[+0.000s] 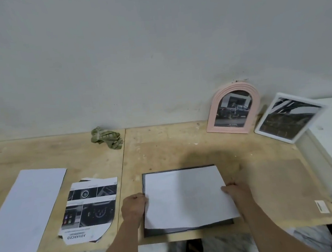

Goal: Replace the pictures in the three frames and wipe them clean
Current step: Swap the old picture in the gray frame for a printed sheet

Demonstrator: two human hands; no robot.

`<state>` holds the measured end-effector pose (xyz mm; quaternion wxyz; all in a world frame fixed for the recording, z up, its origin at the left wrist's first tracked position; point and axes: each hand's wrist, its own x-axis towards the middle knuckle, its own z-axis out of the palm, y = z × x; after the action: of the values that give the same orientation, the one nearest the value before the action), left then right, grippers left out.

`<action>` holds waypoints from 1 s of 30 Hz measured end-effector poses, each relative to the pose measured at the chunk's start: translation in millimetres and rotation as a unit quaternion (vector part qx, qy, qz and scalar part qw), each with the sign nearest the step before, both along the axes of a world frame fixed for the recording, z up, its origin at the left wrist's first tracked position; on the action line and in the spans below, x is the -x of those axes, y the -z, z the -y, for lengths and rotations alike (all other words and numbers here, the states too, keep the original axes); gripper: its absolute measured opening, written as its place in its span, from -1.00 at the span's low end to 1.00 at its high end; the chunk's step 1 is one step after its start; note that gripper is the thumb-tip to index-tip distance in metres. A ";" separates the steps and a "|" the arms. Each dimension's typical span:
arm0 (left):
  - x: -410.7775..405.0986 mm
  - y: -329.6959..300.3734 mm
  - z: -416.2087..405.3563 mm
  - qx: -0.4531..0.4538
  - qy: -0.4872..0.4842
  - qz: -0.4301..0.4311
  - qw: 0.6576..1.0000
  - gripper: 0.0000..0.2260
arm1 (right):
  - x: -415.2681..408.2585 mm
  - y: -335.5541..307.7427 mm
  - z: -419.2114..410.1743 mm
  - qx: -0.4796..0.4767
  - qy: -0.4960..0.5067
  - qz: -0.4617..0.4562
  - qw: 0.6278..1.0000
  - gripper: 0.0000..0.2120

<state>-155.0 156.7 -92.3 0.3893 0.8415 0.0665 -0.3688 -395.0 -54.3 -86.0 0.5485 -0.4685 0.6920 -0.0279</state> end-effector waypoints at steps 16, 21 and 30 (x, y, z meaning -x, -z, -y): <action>3.7 17.6 8.0 -0.039 0.024 0.049 0.998 -0.86 | -7.9 21.4 12.1 -0.021 -0.120 -0.056 0.991 -0.76; 5.3 21.3 8.0 -0.040 0.019 0.049 0.998 -0.85 | -6.3 21.1 13.5 -0.011 -0.118 -0.063 0.991 -0.73; 9.9 12.3 11.2 -0.032 0.033 0.069 0.997 -0.80 | -0.9 2.3 9.5 0.010 -0.067 -0.024 0.997 -0.86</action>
<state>-164.9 145.5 -104.6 0.3533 0.8789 0.0237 -0.3197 -394.1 -63.8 -88.3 0.5281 -0.5196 0.6715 0.0132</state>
